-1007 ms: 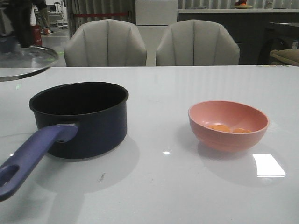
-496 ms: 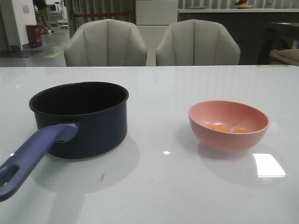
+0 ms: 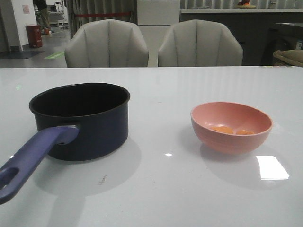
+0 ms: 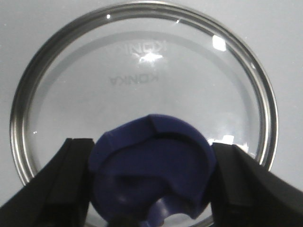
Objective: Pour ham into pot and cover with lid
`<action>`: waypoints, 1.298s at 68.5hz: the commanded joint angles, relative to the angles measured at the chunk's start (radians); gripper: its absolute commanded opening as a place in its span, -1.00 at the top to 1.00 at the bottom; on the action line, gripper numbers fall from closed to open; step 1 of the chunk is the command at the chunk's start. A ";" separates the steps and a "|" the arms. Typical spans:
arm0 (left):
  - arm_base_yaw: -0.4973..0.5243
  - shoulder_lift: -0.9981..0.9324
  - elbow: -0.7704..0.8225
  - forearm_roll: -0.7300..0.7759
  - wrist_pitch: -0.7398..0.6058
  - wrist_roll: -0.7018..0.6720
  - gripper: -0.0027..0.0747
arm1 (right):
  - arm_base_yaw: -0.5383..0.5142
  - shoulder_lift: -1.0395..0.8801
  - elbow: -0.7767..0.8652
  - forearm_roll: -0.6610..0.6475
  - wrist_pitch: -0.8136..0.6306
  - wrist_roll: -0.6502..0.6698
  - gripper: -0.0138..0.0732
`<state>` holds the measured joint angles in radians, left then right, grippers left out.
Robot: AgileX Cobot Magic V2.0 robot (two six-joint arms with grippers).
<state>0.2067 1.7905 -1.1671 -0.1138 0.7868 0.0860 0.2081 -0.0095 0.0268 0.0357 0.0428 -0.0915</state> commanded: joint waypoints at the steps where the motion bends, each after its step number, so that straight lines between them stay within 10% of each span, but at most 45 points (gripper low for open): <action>1: -0.001 -0.042 -0.023 -0.014 -0.033 0.001 0.06 | -0.006 -0.021 -0.005 -0.007 -0.085 -0.004 0.34; 30: -0.001 0.014 -0.025 -0.012 0.008 0.001 -0.80 | -0.006 -0.021 -0.005 -0.007 -0.085 -0.004 0.34; 60: -0.007 -0.139 -0.044 -0.029 0.027 0.002 -0.77 | -0.006 -0.021 -0.005 -0.007 -0.085 -0.004 0.34; 89: -0.217 -0.531 0.073 -0.020 -0.120 0.008 -0.77 | -0.006 -0.021 -0.005 -0.007 -0.085 -0.004 0.34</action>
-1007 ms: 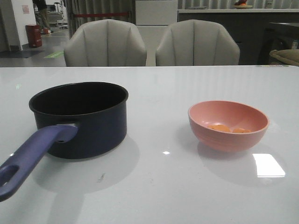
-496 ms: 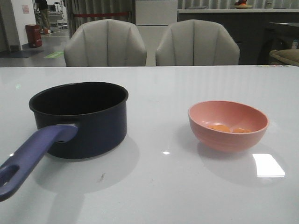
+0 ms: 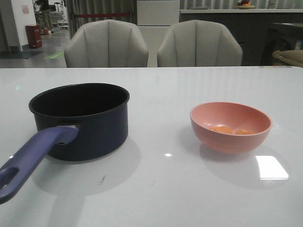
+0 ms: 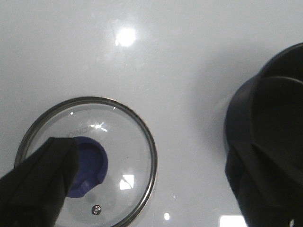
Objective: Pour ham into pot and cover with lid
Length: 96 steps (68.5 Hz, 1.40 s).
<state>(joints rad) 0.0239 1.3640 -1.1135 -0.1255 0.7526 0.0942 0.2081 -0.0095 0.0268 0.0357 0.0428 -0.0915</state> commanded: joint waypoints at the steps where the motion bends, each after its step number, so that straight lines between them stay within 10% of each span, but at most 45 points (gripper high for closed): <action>1: -0.042 -0.125 0.028 -0.009 -0.099 0.000 -0.76 | -0.006 -0.021 -0.005 -0.007 -0.085 -0.004 0.34; 30: -0.189 -0.625 0.371 -0.009 -0.421 0.000 -0.77 | -0.006 -0.021 -0.005 -0.007 -0.085 -0.004 0.34; 70: -0.245 -1.232 0.728 -0.047 -0.453 0.000 -0.77 | -0.006 -0.021 -0.005 -0.007 -0.085 -0.004 0.34; 96: -0.245 -1.282 0.758 -0.047 -0.461 0.000 -0.77 | -0.005 -0.021 -0.005 -0.007 -0.172 -0.009 0.34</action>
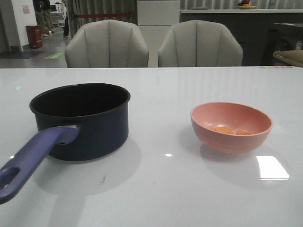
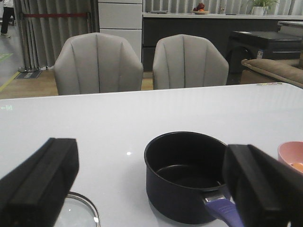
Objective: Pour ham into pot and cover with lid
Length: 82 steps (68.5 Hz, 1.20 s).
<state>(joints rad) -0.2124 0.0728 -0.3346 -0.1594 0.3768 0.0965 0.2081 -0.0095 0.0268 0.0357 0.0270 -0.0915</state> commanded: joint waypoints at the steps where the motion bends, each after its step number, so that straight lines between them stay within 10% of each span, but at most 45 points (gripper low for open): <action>1: -0.009 0.009 -0.021 -0.014 -0.083 -0.002 -0.77 | -0.005 -0.021 -0.006 -0.007 -0.169 -0.009 0.34; 33: -0.009 0.009 -0.021 -0.014 -0.085 -0.002 -0.77 | -0.005 0.270 -0.321 0.046 0.190 0.001 0.34; 62: -0.009 0.009 -0.021 -0.016 -0.088 -0.002 -0.77 | -0.004 0.438 -0.339 0.051 0.163 0.001 0.32; 82: -0.009 0.009 -0.021 -0.016 -0.088 -0.002 -0.77 | -0.004 0.718 -0.482 0.171 0.196 0.001 -0.39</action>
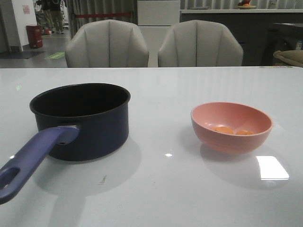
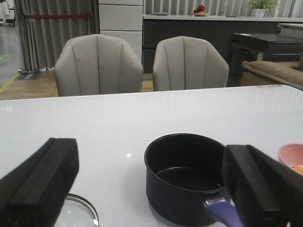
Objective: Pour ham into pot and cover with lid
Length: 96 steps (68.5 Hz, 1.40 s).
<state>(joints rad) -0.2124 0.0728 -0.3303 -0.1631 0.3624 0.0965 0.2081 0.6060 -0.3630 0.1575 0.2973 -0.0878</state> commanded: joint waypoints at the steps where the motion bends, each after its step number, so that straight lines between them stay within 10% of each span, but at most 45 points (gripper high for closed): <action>1: -0.009 0.009 -0.026 -0.012 -0.074 -0.002 -0.77 | -0.004 0.130 -0.102 0.061 -0.074 -0.003 -0.39; 58: -0.009 0.009 -0.024 -0.012 -0.047 -0.002 -0.77 | -0.007 1.031 -0.592 0.098 -0.059 -0.003 -0.37; 78: -0.009 0.009 -0.024 -0.012 -0.047 -0.002 -0.77 | -0.012 1.086 -0.634 0.104 -0.050 -0.003 0.40; 96: -0.009 0.009 -0.024 -0.012 -0.047 -0.002 -0.77 | -0.012 1.086 -0.634 0.103 -0.103 -0.010 0.36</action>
<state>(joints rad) -0.2124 0.0728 -0.3295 -0.1631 0.3853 0.0965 0.2005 1.7303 -0.9673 0.2564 0.2815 -0.0878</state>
